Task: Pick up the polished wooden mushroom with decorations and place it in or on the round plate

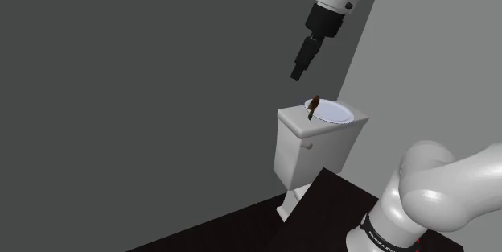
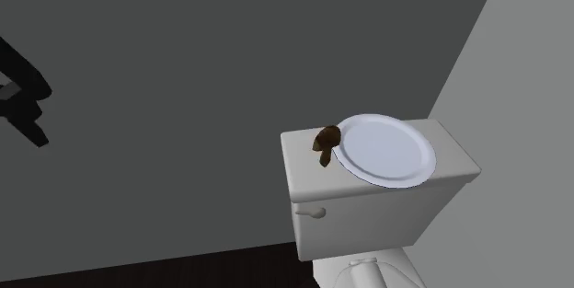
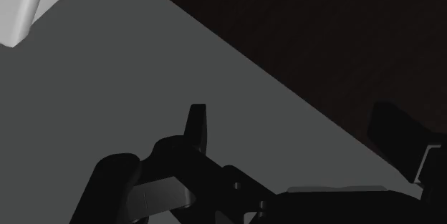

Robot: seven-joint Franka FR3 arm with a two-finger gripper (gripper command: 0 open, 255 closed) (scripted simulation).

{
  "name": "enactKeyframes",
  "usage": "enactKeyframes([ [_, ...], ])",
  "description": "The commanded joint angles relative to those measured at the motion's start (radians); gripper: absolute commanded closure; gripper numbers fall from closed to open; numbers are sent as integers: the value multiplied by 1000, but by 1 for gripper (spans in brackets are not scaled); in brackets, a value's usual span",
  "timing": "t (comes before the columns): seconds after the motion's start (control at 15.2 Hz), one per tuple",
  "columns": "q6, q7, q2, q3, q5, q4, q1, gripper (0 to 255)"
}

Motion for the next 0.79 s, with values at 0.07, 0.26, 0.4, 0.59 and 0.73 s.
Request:
enactKeyframes([
  [0.07,19,-12,1,-17,-8,-15,-9,0],
  [0.26,78,-46,9,-67,-31,-57,-38,0],
  [0.4,118,-70,19,-102,-46,-80,-57,0],
  [0.59,179,-105,42,-154,-67,-108,-85,0],
  [0.73,221,-128,62,-190,-79,-123,-104,0],
])
